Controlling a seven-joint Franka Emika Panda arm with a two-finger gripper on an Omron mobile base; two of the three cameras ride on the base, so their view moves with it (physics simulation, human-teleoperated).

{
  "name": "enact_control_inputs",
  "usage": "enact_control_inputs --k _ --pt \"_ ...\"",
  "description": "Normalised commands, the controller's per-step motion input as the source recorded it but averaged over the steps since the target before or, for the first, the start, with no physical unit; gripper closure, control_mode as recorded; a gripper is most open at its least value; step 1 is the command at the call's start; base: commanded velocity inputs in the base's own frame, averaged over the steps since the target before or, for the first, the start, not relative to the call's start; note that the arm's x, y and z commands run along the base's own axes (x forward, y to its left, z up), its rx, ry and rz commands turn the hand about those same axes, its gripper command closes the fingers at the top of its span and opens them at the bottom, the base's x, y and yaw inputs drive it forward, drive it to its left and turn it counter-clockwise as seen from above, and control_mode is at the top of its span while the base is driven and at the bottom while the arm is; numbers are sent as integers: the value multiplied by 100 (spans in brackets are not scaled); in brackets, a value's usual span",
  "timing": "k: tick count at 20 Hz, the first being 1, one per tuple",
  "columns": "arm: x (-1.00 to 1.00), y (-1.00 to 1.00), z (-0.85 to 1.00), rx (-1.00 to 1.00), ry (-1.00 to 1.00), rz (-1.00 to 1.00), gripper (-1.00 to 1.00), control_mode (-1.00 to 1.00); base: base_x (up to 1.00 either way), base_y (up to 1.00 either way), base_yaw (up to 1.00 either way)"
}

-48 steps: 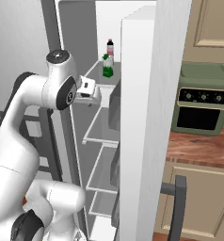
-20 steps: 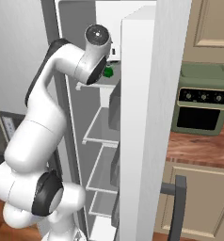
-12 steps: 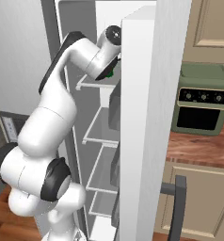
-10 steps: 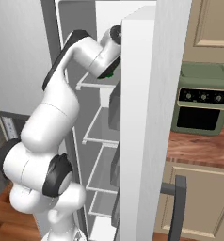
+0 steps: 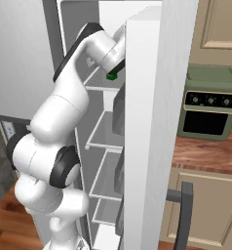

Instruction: Take out the milk from the fridge and place it on the tray on the counter. Then take the sugar cube near the tray and place it in the tray.

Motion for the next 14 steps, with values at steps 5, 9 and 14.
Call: enact_control_inputs --k 5,9,14 --pt "10 16 0 -6 -1 -5 -100 -100 0 0 0" --pt "17 31 0 -12 0 -7 -100 -100 0 0 0" --pt "17 0 0 -5 1 0 -100 -100 0 0 0"
